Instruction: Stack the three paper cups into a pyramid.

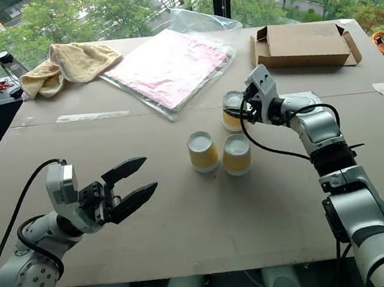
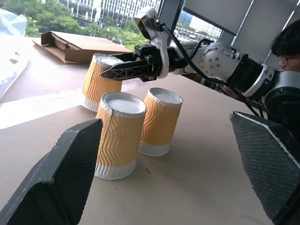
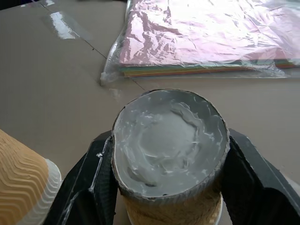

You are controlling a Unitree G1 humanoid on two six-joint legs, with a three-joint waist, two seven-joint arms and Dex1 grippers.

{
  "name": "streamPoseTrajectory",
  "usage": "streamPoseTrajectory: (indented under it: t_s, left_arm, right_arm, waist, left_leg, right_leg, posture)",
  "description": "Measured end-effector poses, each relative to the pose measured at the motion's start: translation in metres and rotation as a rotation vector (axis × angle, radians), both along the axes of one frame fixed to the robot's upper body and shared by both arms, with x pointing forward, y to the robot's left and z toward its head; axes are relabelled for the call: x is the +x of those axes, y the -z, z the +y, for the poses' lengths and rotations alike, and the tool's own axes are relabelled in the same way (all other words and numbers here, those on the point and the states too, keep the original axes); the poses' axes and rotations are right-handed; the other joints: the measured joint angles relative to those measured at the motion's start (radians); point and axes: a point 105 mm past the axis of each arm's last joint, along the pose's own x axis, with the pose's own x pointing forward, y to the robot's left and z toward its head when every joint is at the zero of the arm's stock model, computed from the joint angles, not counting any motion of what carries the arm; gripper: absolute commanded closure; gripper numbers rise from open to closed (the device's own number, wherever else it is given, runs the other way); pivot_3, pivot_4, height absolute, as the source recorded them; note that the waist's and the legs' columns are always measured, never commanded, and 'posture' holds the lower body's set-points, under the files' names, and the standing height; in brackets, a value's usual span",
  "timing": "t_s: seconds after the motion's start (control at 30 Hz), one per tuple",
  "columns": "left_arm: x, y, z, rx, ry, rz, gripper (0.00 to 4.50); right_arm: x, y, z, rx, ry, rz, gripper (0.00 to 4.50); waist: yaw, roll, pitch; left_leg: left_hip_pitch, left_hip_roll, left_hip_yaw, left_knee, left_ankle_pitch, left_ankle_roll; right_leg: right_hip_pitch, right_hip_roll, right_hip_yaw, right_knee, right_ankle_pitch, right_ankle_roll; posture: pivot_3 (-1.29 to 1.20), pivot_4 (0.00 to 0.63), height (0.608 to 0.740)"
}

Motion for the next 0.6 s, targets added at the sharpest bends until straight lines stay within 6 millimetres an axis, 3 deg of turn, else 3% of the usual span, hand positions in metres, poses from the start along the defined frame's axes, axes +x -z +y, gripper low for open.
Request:
streamPoseTrajectory:
  t_s: [0.13, 0.2, 0.27, 0.3, 0.37, 0.6]
  left_arm:
    - [0.005, 0.005, 0.005, -0.029, -0.060, -0.058, 0.00]
    - [0.001, 0.007, 0.006, -0.050, -0.030, -0.074, 0.00]
    - [-0.004, 0.009, 0.008, -0.057, 0.017, -0.071, 0.00]
    - [-0.011, 0.013, 0.014, -0.056, 0.044, -0.053, 0.00]
    - [-0.015, 0.014, 0.023, -0.069, 0.056, -0.045, 0.00]
    - [-0.023, 0.006, 0.048, -0.132, 0.095, -0.035, 0.00]
  right_arm:
    - [-0.028, -0.055, -0.002, 0.055, -0.076, -0.106, 2.35]
    - [-0.053, -0.066, 0.010, 0.053, -0.157, -0.121, 2.35]
    - [-0.070, -0.057, 0.019, 0.030, -0.191, -0.101, 2.35]
    - [-0.081, -0.044, 0.026, -0.001, -0.196, -0.070, 2.35]
    - [-0.087, -0.032, 0.032, -0.018, -0.178, -0.033, 2.35]
    - [-0.113, -0.030, 0.049, -0.073, -0.190, -0.037, 2.35]
  waist:
    - [0.000, 0.000, 0.000]
    - [-0.003, 0.000, 0.000]
    - [-0.002, 0.000, 0.000]
    - [-0.003, 0.000, 0.000]
    - [-0.004, 0.000, 0.000]
    - [0.000, -0.001, -0.001]
  left_leg:
    - [0.000, 0.000, -0.001, -0.001, 0.000, 0.000]
    - [0.000, 0.001, -0.002, -0.002, 0.000, 0.000]
    - [0.000, 0.001, -0.002, -0.001, 0.000, 0.000]
    - [0.000, 0.001, -0.001, -0.001, 0.000, 0.000]
    - [0.000, 0.001, -0.001, 0.000, 0.000, 0.000]
    - [0.001, 0.001, -0.001, 0.003, 0.000, 0.000]
  right_leg:
    - [0.000, 0.000, -0.001, 0.000, 0.000, 0.000]
    - [0.000, 0.000, -0.001, 0.001, 0.000, 0.000]
    - [0.000, 0.001, -0.001, 0.001, 0.000, 0.000]
    - [0.000, 0.000, -0.001, 0.001, 0.000, 0.000]
    - [-0.001, 0.000, 0.000, 0.002, 0.000, 0.000]
    - [0.000, 0.000, -0.001, 0.003, -0.002, -0.002]
  posture:
    - [0.00, 0.150, 0.740]
    - [0.00, 0.150, 0.740]
    - [0.00, 0.150, 0.740]
    - [0.00, 0.150, 0.740]
    - [0.00, 0.150, 0.740]
    - [0.00, 0.150, 0.740]
